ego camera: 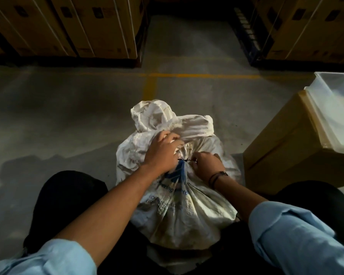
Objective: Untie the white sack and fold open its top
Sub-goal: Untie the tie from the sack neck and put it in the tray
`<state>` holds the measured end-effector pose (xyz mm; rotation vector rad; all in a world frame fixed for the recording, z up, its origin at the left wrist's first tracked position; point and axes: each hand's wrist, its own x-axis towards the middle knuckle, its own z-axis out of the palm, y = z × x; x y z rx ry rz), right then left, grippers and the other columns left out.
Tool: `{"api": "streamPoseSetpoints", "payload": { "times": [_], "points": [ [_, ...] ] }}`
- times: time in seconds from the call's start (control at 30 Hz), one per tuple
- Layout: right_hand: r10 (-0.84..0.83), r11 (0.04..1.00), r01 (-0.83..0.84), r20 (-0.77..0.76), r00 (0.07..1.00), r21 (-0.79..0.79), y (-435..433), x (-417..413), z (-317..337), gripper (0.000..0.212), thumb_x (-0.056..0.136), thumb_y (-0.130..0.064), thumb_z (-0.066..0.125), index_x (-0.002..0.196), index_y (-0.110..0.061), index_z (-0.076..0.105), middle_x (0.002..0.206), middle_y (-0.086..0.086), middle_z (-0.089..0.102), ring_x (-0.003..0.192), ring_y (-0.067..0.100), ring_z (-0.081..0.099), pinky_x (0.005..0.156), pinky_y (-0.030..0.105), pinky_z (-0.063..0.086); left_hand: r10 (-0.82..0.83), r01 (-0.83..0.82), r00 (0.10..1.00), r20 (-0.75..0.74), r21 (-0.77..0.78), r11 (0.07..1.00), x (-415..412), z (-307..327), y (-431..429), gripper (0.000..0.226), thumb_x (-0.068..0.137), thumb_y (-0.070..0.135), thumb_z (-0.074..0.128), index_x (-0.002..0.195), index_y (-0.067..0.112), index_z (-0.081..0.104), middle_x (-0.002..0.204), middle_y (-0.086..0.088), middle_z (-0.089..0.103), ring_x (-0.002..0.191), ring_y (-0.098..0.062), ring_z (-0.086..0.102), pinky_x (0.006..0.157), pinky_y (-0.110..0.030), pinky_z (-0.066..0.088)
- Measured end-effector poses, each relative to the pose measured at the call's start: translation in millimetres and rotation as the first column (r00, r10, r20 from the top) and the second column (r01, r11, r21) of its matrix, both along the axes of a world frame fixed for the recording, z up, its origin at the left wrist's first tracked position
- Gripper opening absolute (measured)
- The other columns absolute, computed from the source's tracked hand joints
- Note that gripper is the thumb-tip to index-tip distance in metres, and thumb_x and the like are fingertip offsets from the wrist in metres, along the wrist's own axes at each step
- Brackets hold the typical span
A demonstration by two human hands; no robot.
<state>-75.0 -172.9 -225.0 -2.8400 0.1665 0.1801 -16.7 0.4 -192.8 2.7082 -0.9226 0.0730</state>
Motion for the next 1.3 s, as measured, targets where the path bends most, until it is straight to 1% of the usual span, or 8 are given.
{"api": "streamPoseSetpoints", "payload": {
  "times": [0.13,0.3,0.43,0.6,0.7,0.77,1.07,1.3],
  "points": [
    [-0.137,0.971,0.142,-0.041,0.990,0.192,-1.0,3.7,3.0,0.017,0.085,-0.032,0.059,0.082,-0.017,0.067,0.080,0.007,0.069,0.076,0.028,0.064,0.062,0.029,0.042,0.038,-0.062,0.990,-0.134,-0.180,0.982,-13.2,8.2,-15.1,0.022,0.088,0.024,0.066,0.107,0.033,0.073,0.107,0.009,0.072,0.097,-0.017,0.064,0.080,-0.034,0.056],
    [-0.203,0.925,0.205,-0.038,0.978,0.321,2.1,3.6,4.4,0.019,0.083,-0.020,0.064,0.070,-0.006,0.068,0.071,0.013,0.068,0.066,0.023,0.059,0.055,0.026,0.033,0.175,-0.228,0.844,-0.507,-0.044,0.973,-3.8,-2.3,-12.4,0.067,0.086,-0.001,0.056,0.137,0.043,0.055,0.098,0.005,0.069,0.052,-0.010,0.049,0.045,-0.022,0.039],
    [-0.185,0.896,0.188,-0.049,0.982,0.403,7.8,1.1,6.5,0.013,0.080,-0.017,0.069,0.071,-0.008,0.071,0.076,0.009,0.070,0.069,0.017,0.059,0.055,0.022,0.035,0.041,-0.185,0.752,-0.658,-0.151,0.971,11.5,-12.5,-2.3,0.088,0.079,-0.016,0.052,0.152,0.032,0.037,0.147,0.018,0.049,0.037,-0.001,0.034,0.042,-0.017,0.034],
    [-0.154,0.864,0.095,0.080,0.985,0.495,30.4,-8.9,13.5,0.012,0.076,-0.009,0.067,0.065,-0.010,0.069,0.063,0.002,0.064,0.060,0.014,0.056,0.056,0.023,0.036,-0.007,-0.234,0.705,-0.709,-0.241,0.942,24.3,-25.8,15.1,0.082,0.083,-0.011,0.056,0.152,0.029,0.038,0.146,0.010,0.052,0.094,-0.013,0.062,0.085,-0.041,0.055],
    [-0.131,0.878,0.051,0.137,0.982,0.476,36.7,-16.3,8.4,0.014,0.076,-0.010,0.067,0.062,-0.011,0.065,0.058,0.001,0.062,0.056,0.017,0.055,0.054,0.028,0.040,-0.031,-0.230,0.665,-0.746,-0.244,0.942,23.8,-31.4,19.1,0.077,0.090,-0.004,0.061,0.155,0.025,0.032,0.148,0.008,0.048,0.131,-0.006,0.047,0.095,-0.020,0.044],
    [-0.103,0.877,0.016,0.153,0.983,0.481,37.0,-18.5,5.4,0.018,0.076,-0.010,0.067,0.060,-0.013,0.061,0.056,0.000,0.059,0.054,0.016,0.053,0.054,0.031,0.041,-0.039,-0.198,0.665,-0.746,-0.227,0.953,23.3,-37.1,18.5,0.079,0.091,0.009,0.068,0.156,0.025,0.027,0.149,0.008,0.046,0.140,-0.006,0.036,0.108,-0.021,0.030],
    [-0.068,0.881,-0.018,0.165,0.984,0.473,23.9,-25.8,2.7,0.023,0.078,-0.014,0.070,0.060,-0.020,0.057,0.051,-0.008,0.051,0.048,0.002,0.045,0.048,0.019,0.030,-0.046,-0.223,0.658,-0.751,-0.253,0.942,23.3,-50.3,19.1,0.090,0.084,0.031,0.079,0.156,0.023,0.027,0.150,0.002,0.047,0.142,-0.009,0.037,0.108,-0.021,0.023],
    [-0.281,0.889,0.240,0.050,0.959,0.391,-20.6,-10.2,-12.1,0.014,0.079,-0.010,0.069,0.066,-0.006,0.069,0.064,0.006,0.067,0.062,0.018,0.059,0.060,0.025,0.040,-0.065,-0.094,0.786,-0.614,-0.223,0.970,14.0,-60.8,8.1,0.068,0.084,0.032,0.076,0.135,0.054,0.036,0.147,0.001,0.053,0.129,-0.020,0.055,0.102,-0.045,0.050]
  ]
}}
